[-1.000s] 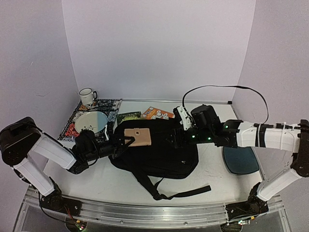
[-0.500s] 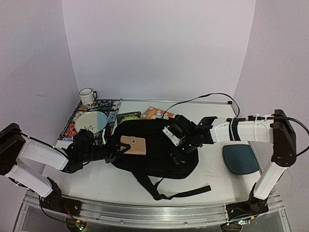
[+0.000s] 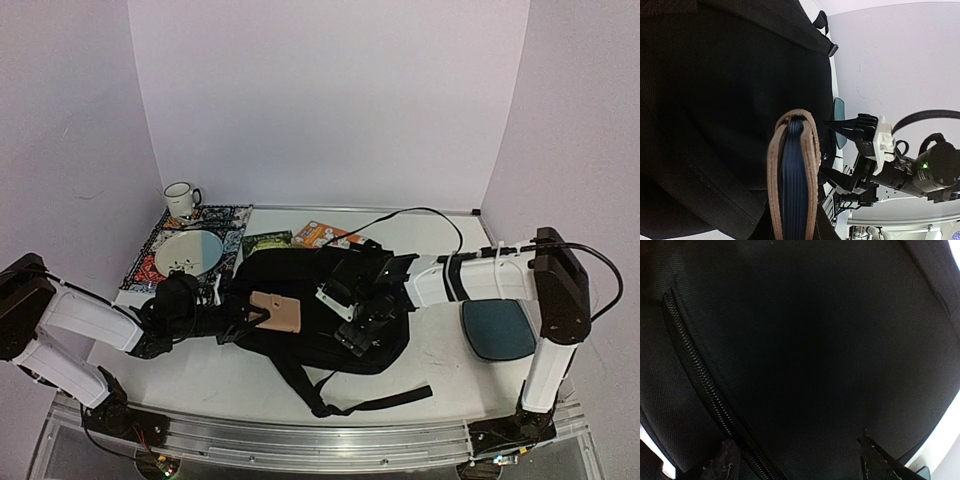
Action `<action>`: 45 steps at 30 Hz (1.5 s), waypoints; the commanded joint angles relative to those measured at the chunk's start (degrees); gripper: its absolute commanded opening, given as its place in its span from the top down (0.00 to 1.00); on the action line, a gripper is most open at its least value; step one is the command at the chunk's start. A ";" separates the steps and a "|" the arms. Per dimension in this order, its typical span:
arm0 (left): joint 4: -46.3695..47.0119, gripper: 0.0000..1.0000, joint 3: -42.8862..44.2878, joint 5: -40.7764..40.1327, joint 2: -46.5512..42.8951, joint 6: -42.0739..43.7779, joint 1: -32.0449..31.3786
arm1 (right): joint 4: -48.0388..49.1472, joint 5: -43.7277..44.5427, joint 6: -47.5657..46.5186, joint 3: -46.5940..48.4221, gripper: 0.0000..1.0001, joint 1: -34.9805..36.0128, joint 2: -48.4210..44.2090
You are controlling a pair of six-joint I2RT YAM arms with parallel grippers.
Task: Pack the student bag
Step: Open the pocket on the back of the student bag.
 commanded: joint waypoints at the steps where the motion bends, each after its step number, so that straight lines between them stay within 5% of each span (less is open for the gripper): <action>1: 1.34 1.00 1.09 1.60 1.17 1.23 0.27 | -4.19 6.39 -1.08 1.86 0.21 0.73 1.65; 9: 1.06 1.00 1.14 2.69 1.41 1.32 0.27 | -4.03 14.55 -1.45 3.69 0.30 0.79 4.12; 25: 0.25 1.00 0.45 2.37 1.19 -0.18 0.27 | -2.43 18.47 -9.05 1.81 0.32 6.61 8.79; 31: -0.04 1.00 -0.12 2.22 0.53 -0.52 0.27 | -2.12 24.50 -7.65 2.68 0.52 6.54 8.99; 40: -0.35 1.00 -0.84 3.55 -1.17 -1.19 0.25 | -0.88 22.46 -8.61 5.55 0.89 6.95 4.81; 45: -0.42 1.00 -1.67 4.05 -3.04 -2.26 -0.04 | -0.83 20.45 -6.46 7.77 0.99 6.91 3.20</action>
